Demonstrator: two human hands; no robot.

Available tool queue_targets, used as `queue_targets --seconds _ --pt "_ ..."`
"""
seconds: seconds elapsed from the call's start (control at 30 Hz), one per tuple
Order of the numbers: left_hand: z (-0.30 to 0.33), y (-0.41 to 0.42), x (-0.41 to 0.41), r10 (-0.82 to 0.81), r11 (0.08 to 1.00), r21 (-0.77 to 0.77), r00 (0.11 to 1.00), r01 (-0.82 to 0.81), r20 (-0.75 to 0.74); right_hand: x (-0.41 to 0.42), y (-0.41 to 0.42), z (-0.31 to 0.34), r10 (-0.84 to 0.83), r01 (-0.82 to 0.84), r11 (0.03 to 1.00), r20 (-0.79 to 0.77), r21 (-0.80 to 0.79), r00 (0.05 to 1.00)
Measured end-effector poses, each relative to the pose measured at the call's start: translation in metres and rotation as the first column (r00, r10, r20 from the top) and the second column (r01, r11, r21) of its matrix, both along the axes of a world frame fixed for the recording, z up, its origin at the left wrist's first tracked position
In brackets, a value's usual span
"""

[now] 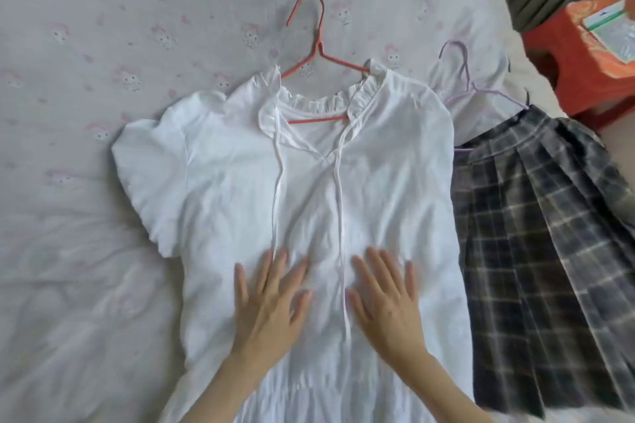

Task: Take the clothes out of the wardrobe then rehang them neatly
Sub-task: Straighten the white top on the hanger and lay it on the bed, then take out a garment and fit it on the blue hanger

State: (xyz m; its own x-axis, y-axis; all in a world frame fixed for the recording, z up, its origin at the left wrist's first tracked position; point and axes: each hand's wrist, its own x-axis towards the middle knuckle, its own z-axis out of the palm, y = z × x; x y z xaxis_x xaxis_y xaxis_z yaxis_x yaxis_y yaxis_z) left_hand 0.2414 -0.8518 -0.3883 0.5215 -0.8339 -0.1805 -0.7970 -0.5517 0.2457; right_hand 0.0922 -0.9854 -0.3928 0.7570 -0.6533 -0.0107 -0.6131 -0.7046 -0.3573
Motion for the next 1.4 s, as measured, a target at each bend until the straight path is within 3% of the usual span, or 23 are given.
queue_targets --seconds 0.17,0.37,0.5,0.6,0.73,0.87,1.0,1.2,1.4 --pt "-0.011 0.095 -0.072 0.027 0.969 0.246 0.995 -0.001 -0.100 -0.082 0.088 -0.014 0.046 -0.022 0.995 -0.249 0.099 0.967" --pt "0.006 0.166 -0.115 -0.102 0.942 0.303 0.983 0.146 -0.154 -0.133 0.148 0.009 0.024 0.008 0.993 -0.274 0.118 0.962" --pt "0.036 0.180 -0.123 -0.179 0.963 0.183 0.976 0.199 -0.124 -0.150 0.172 0.044 -0.061 0.080 0.993 -0.196 0.089 0.979" --pt "0.076 0.177 -0.127 -0.258 0.966 -0.033 0.955 0.256 -0.146 -0.162 0.189 0.091 -0.157 0.162 0.984 -0.064 0.072 0.986" --pt "0.138 0.171 -0.137 -0.409 0.892 -0.254 0.908 0.375 -0.096 -0.190 0.223 0.153 -0.314 0.315 0.949 0.070 -0.002 0.947" --pt "0.183 0.169 -0.164 -0.556 0.790 -0.329 0.831 0.517 -0.029 -0.235 0.265 0.194 -0.489 0.493 0.869 0.075 -0.040 0.869" --pt "0.204 0.170 -0.220 -0.671 0.692 -0.381 0.741 0.613 -0.026 -0.301 0.318 0.217 -0.676 0.689 0.723 0.149 -0.056 0.721" --pt "0.242 0.143 -0.356 -0.898 0.322 -0.478 0.424 0.817 0.119 -0.425 0.379 0.247 -0.883 0.906 0.393 0.210 -0.159 0.420" --pt "0.249 0.164 -0.526 -0.983 0.097 -0.500 0.162 0.860 0.087 -0.554 0.454 0.264 -0.964 0.966 0.039 0.246 -0.257 0.105"
